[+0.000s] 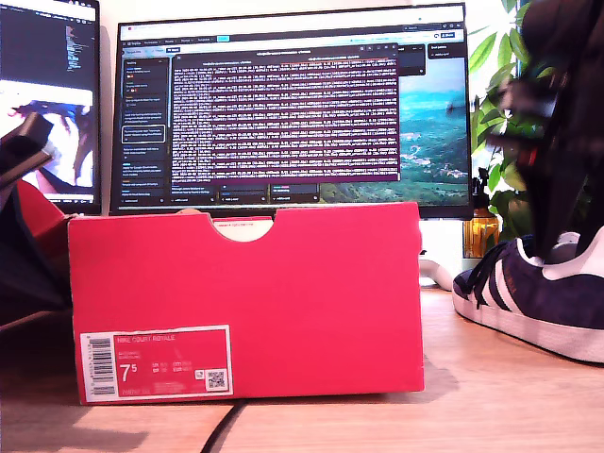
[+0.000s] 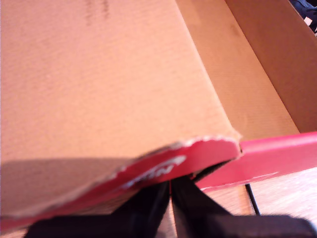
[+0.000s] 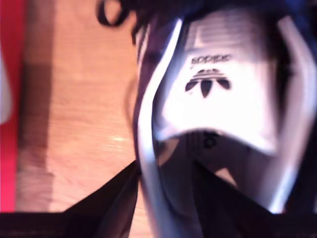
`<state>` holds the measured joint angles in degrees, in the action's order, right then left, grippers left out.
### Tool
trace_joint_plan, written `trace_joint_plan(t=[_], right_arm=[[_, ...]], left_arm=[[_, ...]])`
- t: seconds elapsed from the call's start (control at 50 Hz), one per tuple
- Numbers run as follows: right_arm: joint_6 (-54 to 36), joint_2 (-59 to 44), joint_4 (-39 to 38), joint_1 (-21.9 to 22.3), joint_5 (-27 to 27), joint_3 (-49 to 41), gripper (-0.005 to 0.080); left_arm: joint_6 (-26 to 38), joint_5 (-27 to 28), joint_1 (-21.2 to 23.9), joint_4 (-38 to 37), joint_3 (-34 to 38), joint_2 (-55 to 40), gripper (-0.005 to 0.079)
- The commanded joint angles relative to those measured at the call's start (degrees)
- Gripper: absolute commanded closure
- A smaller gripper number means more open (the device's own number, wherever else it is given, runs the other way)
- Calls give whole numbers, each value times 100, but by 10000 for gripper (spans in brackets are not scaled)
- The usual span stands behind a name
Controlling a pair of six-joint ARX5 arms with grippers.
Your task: Pack the blue shoes by picking the first shoe and placing it inside the red shoebox, left side, then picking and rotating the second shoe and placing it in the shoebox
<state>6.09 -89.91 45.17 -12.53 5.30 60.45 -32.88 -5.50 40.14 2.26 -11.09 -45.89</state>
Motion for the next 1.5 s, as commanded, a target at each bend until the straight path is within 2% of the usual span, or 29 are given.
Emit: trace_joint_plan(t=[0.0, 0.08, 0.12, 0.16, 0.22, 0.24, 0.26, 0.36, 0.58, 0.92, 1.08, 1.3, 1.48], right_arm=[[-15, -238, 28, -61, 13, 24, 448], [-13, -402, 20, -61, 13, 24, 455], [-13, -444, -4, -72, 15, 24, 495], [-13, -470, -50, -101, 15, 24, 577], [-13, -470, -197, -120, 15, 24, 754], [-22, -470, -260, -125, 13, 24, 772], [-11, -470, -323, -127, 15, 24, 752], [15, -470, -455, -173, 138, 101, 765], [308, -424, -140, -402, 557, 831, 765], [1110, -387, 568, -610, 1587, 2293, 765], [1582, -387, 629, -822, 2041, 2776, 765], [2380, -389, -96, -1519, 2159, 2938, 765], [3069, -446, -955, -2170, 1722, 2938, 765]], left_arm=[[-24, 13, 15, 68, 42, -17, 762], [-15, 13, 15, 59, 42, -17, 762], [-15, 15, 15, 57, 42, -17, 762], [-15, 13, 15, 55, 42, -17, 762], [-15, 13, 15, 55, 42, -17, 762], [-15, 13, 15, 55, 42, -17, 762], [-15, 13, 15, 55, 42, -17, 762], [-15, 15, 15, 52, 42, -17, 762], [-13, 13, 15, 35, 42, -17, 762], [-11, 13, 15, 33, 42, -17, 762], [-11, 11, 15, 33, 42, -17, 762], [-11, 11, 15, 35, 42, -17, 762], [-11, 13, 15, 33, 42, -17, 762]])
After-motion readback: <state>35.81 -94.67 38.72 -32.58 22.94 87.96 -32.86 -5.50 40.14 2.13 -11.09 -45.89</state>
